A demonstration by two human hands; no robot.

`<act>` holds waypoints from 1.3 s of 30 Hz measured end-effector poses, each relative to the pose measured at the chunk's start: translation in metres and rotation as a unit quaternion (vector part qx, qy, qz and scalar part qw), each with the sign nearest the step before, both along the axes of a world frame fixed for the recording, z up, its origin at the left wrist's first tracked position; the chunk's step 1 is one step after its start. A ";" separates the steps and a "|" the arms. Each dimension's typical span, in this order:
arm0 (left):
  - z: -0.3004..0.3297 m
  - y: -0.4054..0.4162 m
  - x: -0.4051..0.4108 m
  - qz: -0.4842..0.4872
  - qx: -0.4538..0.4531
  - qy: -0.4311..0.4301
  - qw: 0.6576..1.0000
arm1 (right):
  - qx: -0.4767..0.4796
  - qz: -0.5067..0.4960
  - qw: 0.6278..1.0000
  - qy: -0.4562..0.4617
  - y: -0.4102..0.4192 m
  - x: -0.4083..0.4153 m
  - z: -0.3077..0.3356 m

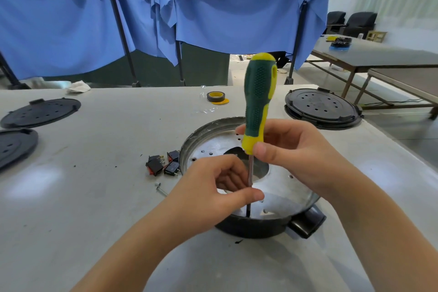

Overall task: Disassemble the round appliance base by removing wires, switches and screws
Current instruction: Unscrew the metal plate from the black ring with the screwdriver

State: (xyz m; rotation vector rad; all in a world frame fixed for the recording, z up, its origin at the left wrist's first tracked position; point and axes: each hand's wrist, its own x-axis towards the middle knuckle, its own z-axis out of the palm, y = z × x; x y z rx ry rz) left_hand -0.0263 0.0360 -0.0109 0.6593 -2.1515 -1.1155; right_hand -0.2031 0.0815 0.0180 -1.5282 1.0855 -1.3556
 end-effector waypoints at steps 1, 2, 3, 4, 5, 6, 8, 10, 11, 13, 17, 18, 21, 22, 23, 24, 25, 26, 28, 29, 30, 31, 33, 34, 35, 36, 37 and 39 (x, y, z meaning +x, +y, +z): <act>0.000 0.000 0.000 -0.010 0.005 0.001 1.000 | -0.001 0.003 1.000 -0.008 0.000 -0.002 -0.001; 0.001 0.001 0.001 -0.026 0.012 0.002 1.000 | -0.001 0.013 1.000 -0.015 0.000 -0.003 -0.001; 0.001 0.001 0.002 -0.040 0.018 -0.001 0.999 | -0.001 0.025 0.999 -0.021 0.000 -0.003 -0.001; 0.001 0.001 0.002 -0.050 0.024 -0.006 0.998 | 0.003 0.037 0.999 -0.026 0.000 -0.004 -0.001; 0.002 0.000 0.003 -0.055 0.031 -0.010 0.998 | 0.009 0.048 0.998 -0.031 0.000 -0.004 -0.001; 0.002 0.000 0.003 -0.054 0.036 -0.011 0.998 | 0.017 0.058 0.997 -0.036 0.000 -0.004 0.000; 0.003 0.001 0.002 -0.029 0.033 -0.003 0.999 | 0.025 0.062 0.997 -0.032 0.000 -0.003 0.002; 0.002 0.001 0.000 0.000 0.025 0.004 1.000 | 0.018 0.035 0.999 -0.003 0.001 0.000 0.003; 0.001 0.001 0.000 0.007 0.023 0.004 1.000 | 0.015 0.021 1.000 0.008 0.001 0.002 0.003; 0.000 0.000 0.000 0.008 0.024 0.004 1.000 | 0.004 0.006 1.000 0.008 0.002 0.002 0.003; 0.001 0.001 0.002 -0.039 0.031 -0.005 0.999 | 0.007 0.038 0.999 -0.030 0.001 -0.002 0.001; 0.002 0.001 0.002 -0.048 0.036 -0.006 0.998 | 0.012 0.053 0.998 -0.036 0.001 -0.003 0.001; 0.002 0.001 0.001 -0.026 0.034 0.004 0.999 | 0.026 0.075 0.996 -0.031 0.001 -0.001 0.002; 0.001 0.001 0.000 -0.009 0.028 0.010 1.000 | 0.026 0.063 0.998 -0.015 0.001 0.000 0.003; 0.001 0.001 -0.001 0.006 0.022 0.014 1.000 | 0.022 0.045 0.999 0.001 0.001 0.001 0.003; 0.000 0.000 -0.001 0.016 0.015 0.014 1.000 | 0.018 0.027 0.999 0.012 0.001 0.002 0.003; -0.001 0.000 -0.001 0.022 0.007 0.012 1.000 | 0.011 0.012 1.000 0.015 0.001 0.003 0.003; -0.002 -0.001 0.000 0.021 0.000 0.009 1.000 | 0.006 0.006 1.000 0.012 0.001 0.003 0.002; -0.002 -0.001 0.000 0.015 -0.007 0.006 1.000 | 0.004 0.008 1.000 -0.004 0.002 0.001 0.001; -0.003 -0.001 -0.001 0.016 -0.008 0.005 1.000 | 0.007 0.010 1.000 -0.006 0.002 0.000 0.000; -0.003 -0.001 -0.001 0.017 -0.010 0.004 1.000 | 0.011 0.012 1.000 -0.002 0.001 -0.001 -0.001; -0.004 -0.001 -0.001 0.016 -0.011 0.002 1.000 | 0.014 0.015 1.000 -0.002 0.001 -0.001 -0.001; -0.003 0.001 -0.001 -0.004 -0.007 -0.002 1.000 | 0.014 0.027 0.999 -0.014 0.000 -0.002 -0.002; -0.002 0.001 0.000 -0.019 -0.001 -0.003 1.000 | 0.014 0.033 0.999 -0.017 0.000 -0.002 -0.001; -0.001 0.002 0.001 -0.036 0.009 -0.005 0.999 | 0.013 0.038 0.999 -0.017 0.000 -0.002 -0.001; -0.001 0.002 0.002 -0.050 0.018 -0.008 0.999 | 0.013 0.044 0.999 -0.016 0.000 -0.002 -0.001; 0.000 0.002 0.003 -0.059 0.028 -0.010 0.998 | 0.012 0.051 0.998 -0.018 0.000 -0.002 -0.001; 0.002 0.002 0.003 -0.059 0.038 -0.009 0.997 | 0.014 0.071 0.997 -0.033 0.000 -0.002 0.000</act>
